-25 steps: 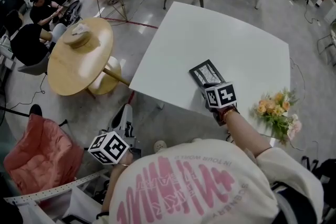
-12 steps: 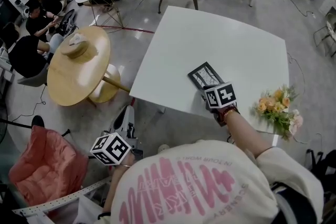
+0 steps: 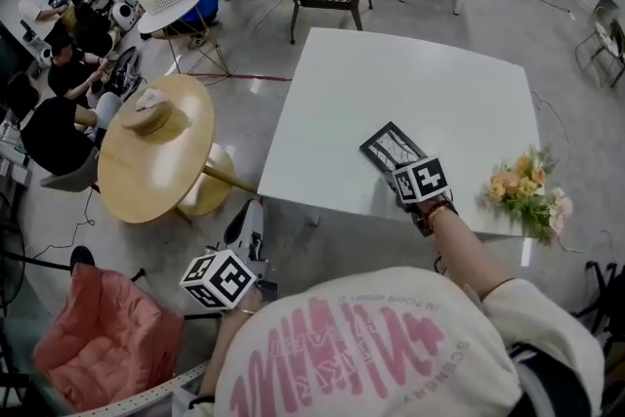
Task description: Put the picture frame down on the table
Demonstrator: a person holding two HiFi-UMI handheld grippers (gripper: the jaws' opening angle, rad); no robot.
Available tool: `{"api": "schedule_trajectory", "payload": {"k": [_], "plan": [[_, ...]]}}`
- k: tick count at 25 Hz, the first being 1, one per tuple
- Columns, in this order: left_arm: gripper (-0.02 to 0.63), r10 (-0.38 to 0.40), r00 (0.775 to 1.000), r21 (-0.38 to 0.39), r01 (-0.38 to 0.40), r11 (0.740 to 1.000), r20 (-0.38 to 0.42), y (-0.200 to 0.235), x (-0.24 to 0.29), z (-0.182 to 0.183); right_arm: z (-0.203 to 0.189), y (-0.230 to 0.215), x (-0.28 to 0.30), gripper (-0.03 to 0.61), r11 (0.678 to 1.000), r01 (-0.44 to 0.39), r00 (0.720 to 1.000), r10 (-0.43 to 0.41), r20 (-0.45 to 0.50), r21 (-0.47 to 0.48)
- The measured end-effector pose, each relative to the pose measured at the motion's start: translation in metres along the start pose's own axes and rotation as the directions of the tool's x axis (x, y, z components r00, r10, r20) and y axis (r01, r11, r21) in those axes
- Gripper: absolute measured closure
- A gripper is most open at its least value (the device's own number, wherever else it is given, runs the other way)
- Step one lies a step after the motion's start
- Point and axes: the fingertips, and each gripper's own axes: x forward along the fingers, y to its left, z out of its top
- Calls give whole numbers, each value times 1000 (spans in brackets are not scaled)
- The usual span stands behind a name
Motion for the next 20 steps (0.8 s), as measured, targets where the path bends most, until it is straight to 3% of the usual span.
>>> {"api": "schedule_trajectory", "payload": {"k": [6,11,16,20], "plan": [[611,-67,997,34,69,997,-32,1,2,8,13,4,-33,449,983,0,987,-30,157,186],[611,-173,981,71,179,981,-86,-19,9,9,24,20,-74,464,934,-68,942,-56,331,350],[611,-261,961,119,271,955,-92,-48,14,13,36,35,-126,502,912,-130,857,-94,507,389],[611,-285,956,160,292,943,-63,-70,19,14,47,39,-175,550,931,-151,757,-108,644,334]]}}
